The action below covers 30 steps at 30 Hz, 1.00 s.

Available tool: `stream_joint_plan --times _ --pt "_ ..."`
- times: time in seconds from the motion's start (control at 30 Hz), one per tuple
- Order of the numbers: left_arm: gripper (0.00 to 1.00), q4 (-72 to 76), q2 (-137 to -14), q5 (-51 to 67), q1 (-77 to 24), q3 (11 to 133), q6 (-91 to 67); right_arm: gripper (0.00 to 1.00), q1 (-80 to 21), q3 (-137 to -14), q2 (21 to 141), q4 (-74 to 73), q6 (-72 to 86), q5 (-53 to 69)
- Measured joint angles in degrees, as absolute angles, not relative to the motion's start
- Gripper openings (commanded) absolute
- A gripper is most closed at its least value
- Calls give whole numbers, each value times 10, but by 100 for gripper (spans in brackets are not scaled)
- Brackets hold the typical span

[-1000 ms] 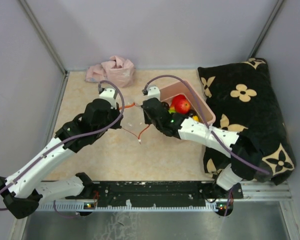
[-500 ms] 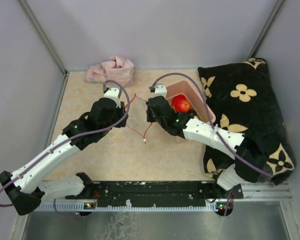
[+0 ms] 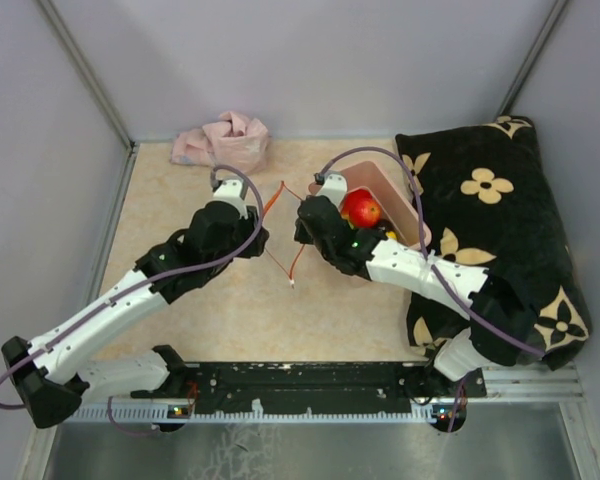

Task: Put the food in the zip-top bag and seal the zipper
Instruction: Open the zipper of the food storage bag at the center of the board.

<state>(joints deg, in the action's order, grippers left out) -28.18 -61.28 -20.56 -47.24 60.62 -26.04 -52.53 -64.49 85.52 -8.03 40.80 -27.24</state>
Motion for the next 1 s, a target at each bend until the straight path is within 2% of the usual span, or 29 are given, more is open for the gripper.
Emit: stream_joint_plan --times 0.33,0.4,0.5,0.63,1.0 --pt "43 -267 -648 -249 -497 585 -275 0 -547 -645 856 -77 455 -303" --pt "35 -264 -651 -257 -503 582 -277 0 -549 -645 856 -77 459 -304" --pt "16 -265 -650 -273 -505 580 -277 0 -550 -645 856 -77 463 -307" --pt "0 -267 -638 -306 -505 578 -269 0 -549 -645 856 -77 461 -310" --pt "0 -313 -635 -375 -505 629 -189 0 -505 -618 856 -96 436 -266"
